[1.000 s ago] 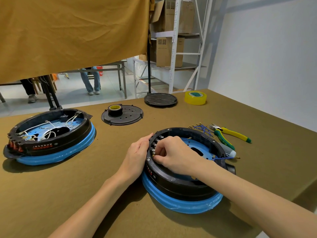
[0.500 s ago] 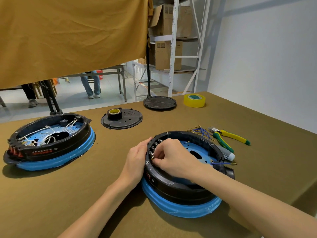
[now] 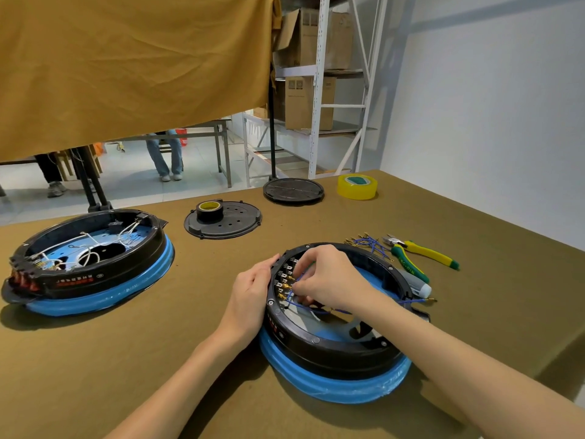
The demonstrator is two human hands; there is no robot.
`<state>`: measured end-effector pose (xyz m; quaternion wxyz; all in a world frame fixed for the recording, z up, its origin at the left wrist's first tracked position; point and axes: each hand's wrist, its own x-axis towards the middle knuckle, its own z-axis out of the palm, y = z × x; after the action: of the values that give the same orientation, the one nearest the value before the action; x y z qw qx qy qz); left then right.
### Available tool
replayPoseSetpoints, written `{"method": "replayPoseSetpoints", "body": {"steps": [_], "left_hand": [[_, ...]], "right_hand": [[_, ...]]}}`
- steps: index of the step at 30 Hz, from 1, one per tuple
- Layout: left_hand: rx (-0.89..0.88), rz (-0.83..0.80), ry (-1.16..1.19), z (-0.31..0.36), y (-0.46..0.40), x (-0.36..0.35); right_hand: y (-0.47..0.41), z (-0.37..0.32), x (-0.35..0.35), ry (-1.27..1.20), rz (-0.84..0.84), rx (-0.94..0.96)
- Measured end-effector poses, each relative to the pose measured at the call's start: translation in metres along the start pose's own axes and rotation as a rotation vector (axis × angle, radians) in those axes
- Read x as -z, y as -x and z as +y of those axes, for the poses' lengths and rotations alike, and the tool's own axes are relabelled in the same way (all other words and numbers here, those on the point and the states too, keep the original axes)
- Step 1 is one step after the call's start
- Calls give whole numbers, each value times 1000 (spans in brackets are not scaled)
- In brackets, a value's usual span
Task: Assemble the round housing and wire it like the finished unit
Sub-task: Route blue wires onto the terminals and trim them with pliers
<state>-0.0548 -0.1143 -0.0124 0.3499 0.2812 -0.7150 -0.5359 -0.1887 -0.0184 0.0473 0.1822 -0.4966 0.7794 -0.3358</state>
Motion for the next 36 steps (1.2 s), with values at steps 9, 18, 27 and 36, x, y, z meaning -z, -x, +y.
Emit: {"method": "replayPoseSetpoints", "body": {"steps": [9,18,27,36], "left_hand": [[1,-21,5,3,1,0],[-1,-16,-15,7,3,-1],[-13,-10,23,10,5,-1],[-14,-22,0,4,4,0]], "right_hand": [[-4,-4,-3,-237,-32,-119],[-4,-8,0,-364,-82,-202],[0,7,7,-161,4,-98],[-15,0,-1,-175,26,-132]]}}
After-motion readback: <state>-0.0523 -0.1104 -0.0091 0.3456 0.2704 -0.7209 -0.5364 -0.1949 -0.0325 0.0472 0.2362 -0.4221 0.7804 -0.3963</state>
